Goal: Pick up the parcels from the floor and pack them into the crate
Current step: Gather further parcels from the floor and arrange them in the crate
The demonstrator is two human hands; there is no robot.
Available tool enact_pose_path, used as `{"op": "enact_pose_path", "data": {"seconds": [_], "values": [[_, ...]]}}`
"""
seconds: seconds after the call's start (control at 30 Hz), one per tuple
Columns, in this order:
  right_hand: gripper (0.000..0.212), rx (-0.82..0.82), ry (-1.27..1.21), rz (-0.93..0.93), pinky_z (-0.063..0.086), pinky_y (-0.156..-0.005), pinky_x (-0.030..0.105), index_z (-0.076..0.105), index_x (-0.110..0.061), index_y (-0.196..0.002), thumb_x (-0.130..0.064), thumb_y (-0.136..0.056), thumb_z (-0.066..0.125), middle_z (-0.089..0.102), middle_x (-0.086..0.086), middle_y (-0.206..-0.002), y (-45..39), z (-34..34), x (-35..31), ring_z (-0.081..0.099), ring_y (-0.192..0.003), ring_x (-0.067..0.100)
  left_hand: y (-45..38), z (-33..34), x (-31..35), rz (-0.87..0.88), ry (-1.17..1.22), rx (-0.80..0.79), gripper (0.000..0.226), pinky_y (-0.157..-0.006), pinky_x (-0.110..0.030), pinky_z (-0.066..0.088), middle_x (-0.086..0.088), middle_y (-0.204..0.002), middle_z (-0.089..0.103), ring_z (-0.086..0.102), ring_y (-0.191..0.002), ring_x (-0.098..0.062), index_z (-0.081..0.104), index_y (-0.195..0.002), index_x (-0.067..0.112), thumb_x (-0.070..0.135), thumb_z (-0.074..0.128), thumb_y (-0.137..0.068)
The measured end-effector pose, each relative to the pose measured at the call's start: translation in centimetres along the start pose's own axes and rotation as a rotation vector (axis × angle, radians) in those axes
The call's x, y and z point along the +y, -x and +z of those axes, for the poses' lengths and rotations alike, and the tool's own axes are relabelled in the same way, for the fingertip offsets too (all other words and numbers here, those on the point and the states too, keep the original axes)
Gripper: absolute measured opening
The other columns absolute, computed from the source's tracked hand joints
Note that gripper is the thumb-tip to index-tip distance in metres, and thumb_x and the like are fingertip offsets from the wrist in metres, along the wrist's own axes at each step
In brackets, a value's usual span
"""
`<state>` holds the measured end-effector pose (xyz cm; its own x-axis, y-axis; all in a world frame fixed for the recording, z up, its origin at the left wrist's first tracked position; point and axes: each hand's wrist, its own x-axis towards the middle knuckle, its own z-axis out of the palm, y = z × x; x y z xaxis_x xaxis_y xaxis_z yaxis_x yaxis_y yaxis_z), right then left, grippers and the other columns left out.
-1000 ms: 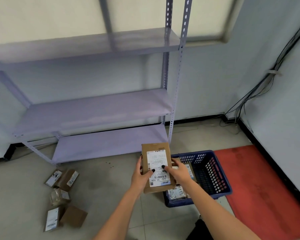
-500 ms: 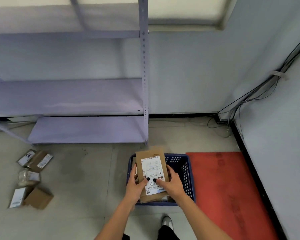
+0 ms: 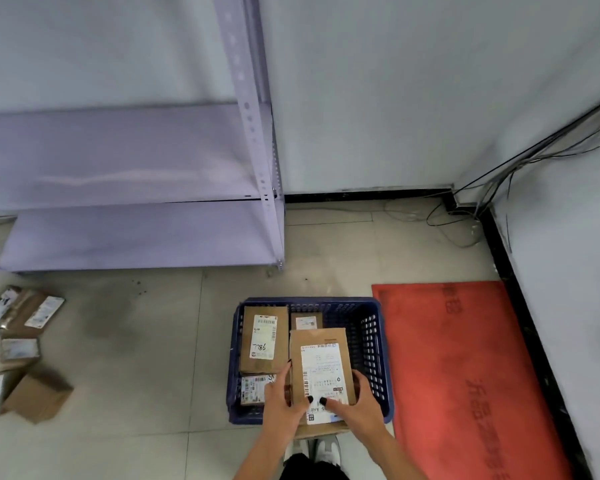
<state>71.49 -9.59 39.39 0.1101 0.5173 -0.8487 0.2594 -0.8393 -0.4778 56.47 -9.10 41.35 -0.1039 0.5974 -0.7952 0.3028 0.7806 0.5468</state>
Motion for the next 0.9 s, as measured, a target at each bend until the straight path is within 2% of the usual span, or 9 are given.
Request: {"op": "enact_pose_path", "data": {"seconds": [0.07, 0.2, 0.23, 0.27, 0.33, 0.37, 0.5, 0.73, 0.9], "values": [[0.093, -0.012, 0.027, 0.011, 0.051, -0.084, 0.026, 0.027, -0.019, -0.143, -0.023, -0.068, 0.082, 0.060, -0.004, -0.110, -3.3, 0.4, 0.7, 0.058, -0.102, 0.016, -3.4, 0.9, -1.2, -0.022, 0.014, -0.004, 0.079, -0.103, -0.041, 0.044, -0.003, -0.123, 0.036, 0.041, -0.122, -0.023, 0.030, -0.142, 0.031, 0.006, 0.069, -0.078], [0.100, -0.022, 0.052, 0.031, 0.052, -0.095, 0.043, 0.024, -0.019, -0.145, -0.028, -0.065, 0.083, 0.062, 0.002, -0.123, -11.3, 2.3, 3.2, 0.061, -0.109, 0.022, -10.9, 2.7, -4.0, -0.023, 0.032, -0.004, 0.077, -0.064, -0.006, 0.047, -0.007, -0.139, 0.035, 0.048, -0.091, -0.006, 0.027, -0.142, 0.032, 0.003, 0.063, -0.081], [0.100, -0.023, 0.057, 0.036, 0.051, -0.096, 0.044, 0.023, -0.019, -0.145, -0.029, -0.066, 0.083, 0.061, 0.004, -0.125, -13.4, 2.9, 3.9, 0.060, -0.111, 0.024, -12.7, 3.2, -4.7, -0.028, 0.033, -0.001, 0.076, -0.065, -0.005, 0.048, -0.008, -0.142, 0.031, 0.049, -0.092, -0.006, 0.026, -0.144, 0.030, 0.003, 0.062, -0.083], [0.098, -0.018, 0.066, 0.042, 0.049, -0.098, 0.043, 0.022, -0.019, -0.145, -0.028, -0.068, 0.082, 0.059, 0.005, -0.128, -15.4, 3.5, 4.5, 0.059, -0.114, 0.025, -14.5, 3.6, -5.4, -0.029, 0.033, 0.007, 0.076, -0.076, -0.008, 0.050, -0.007, -0.142, 0.028, 0.050, -0.101, -0.010, 0.024, -0.145, 0.030, 0.005, 0.061, -0.084], [0.092, -0.001, 0.085, 0.026, 0.046, -0.102, 0.040, 0.023, -0.018, -0.144, -0.025, -0.071, 0.080, 0.057, 0.006, -0.132, -19.2, 4.6, 5.4, 0.055, -0.119, 0.025, -18.3, 4.6, -6.7, -0.045, 0.026, 0.027, 0.077, -0.107, -0.034, 0.040, -0.007, -0.144, 0.026, 0.039, -0.129, -0.024, 0.022, -0.146, 0.033, 0.008, 0.060, -0.084], [0.091, 0.011, 0.090, 0.017, 0.045, -0.102, 0.038, 0.023, -0.018, -0.145, -0.023, -0.073, 0.079, 0.056, 0.006, -0.133, -21.2, 5.0, 6.0, 0.054, -0.121, 0.025, -20.4, 5.2, -7.7, -0.051, 0.003, 0.040, 0.077, -0.110, -0.041, 0.034, -0.007, -0.145, 0.026, 0.033, -0.134, -0.027, 0.021, -0.146, 0.034, 0.009, 0.060, -0.084], [0.091, 0.053, 0.116, -0.005, 0.042, -0.102, 0.037, 0.020, -0.017, -0.146, -0.021, -0.075, 0.076, 0.052, 0.008, -0.137, -27.9, 6.4, 8.0, 0.050, -0.125, 0.026, -27.1, 7.6, -10.5, -0.002, -0.162, 0.064, 0.076, -0.104, -0.034, 0.038, -0.009, -0.148, 0.030, 0.041, -0.131, -0.026, 0.014, -0.149, 0.028, 0.016, 0.058, -0.088], [0.091, 0.052, 0.183, -0.043, 0.043, -0.092, 0.028, 0.021, -0.016, -0.147, -0.018, -0.075, 0.076, 0.054, 0.008, -0.135, -34.3, 8.1, 9.6, 0.053, -0.122, 0.024, -32.2, 10.2, -13.6, 0.042, -0.289, 0.064, 0.074, -0.107, -0.040, 0.036, -0.007, -0.155, 0.021, 0.031, -0.138, -0.024, 0.002, -0.150, 0.015, 0.014, 0.049, -0.092], [0.087, 0.124, 0.147, -0.028, 0.041, -0.103, 0.033, 0.023, -0.015, -0.145, -0.014, -0.076, 0.075, 0.048, 0.011, -0.139, -35.1, 9.6, 9.5, 0.048, -0.127, 0.025, -32.1, 10.4, -14.1, 0.071, -0.254, 0.122, 0.072, -0.107, -0.036, 0.037, -0.003, -0.155, 0.024, 0.035, -0.137, -0.022, 0.012, -0.150, 0.020, 0.008, 0.050, -0.090]]}}
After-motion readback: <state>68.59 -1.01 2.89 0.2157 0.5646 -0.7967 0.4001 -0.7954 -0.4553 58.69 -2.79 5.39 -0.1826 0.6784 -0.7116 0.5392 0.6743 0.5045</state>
